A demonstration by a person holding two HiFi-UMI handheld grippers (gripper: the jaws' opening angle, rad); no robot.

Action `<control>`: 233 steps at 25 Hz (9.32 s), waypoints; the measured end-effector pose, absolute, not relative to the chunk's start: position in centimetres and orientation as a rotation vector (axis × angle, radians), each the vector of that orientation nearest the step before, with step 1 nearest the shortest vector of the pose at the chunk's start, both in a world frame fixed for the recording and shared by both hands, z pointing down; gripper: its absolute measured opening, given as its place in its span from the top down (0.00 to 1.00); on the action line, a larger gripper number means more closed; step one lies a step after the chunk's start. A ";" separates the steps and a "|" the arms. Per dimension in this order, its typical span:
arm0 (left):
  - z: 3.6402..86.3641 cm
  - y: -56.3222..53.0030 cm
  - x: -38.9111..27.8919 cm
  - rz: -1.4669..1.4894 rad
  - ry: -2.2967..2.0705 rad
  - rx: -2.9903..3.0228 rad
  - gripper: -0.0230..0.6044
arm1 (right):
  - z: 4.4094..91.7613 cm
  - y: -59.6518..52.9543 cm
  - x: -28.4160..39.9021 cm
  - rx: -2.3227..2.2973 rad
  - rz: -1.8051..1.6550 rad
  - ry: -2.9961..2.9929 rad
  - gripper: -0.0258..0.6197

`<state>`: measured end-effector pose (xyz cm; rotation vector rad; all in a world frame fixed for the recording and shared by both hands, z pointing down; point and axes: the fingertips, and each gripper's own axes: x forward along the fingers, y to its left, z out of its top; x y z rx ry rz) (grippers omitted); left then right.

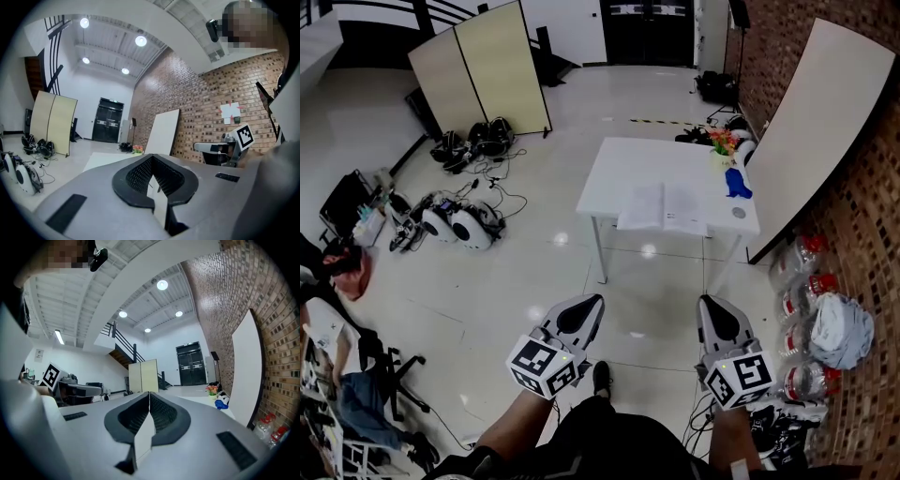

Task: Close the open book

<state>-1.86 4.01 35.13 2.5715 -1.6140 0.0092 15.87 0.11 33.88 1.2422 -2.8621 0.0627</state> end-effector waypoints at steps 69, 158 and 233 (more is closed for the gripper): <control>44.7 -42.7 -21.0 0.199 -1.633 2.387 0.97 | 44.4 -45.6 -8.7 0.852 0.052 -2.633 0.96; 58.2 -46.8 -0.7 0.480 -1.142 2.411 0.97 | 66.1 -45.8 18.4 1.838 0.972 -2.050 0.92; 39.1 -19.4 -10.0 0.086 -1.356 2.675 0.97 | 37.1 -24.7 4.8 1.327 0.259 -2.753 0.96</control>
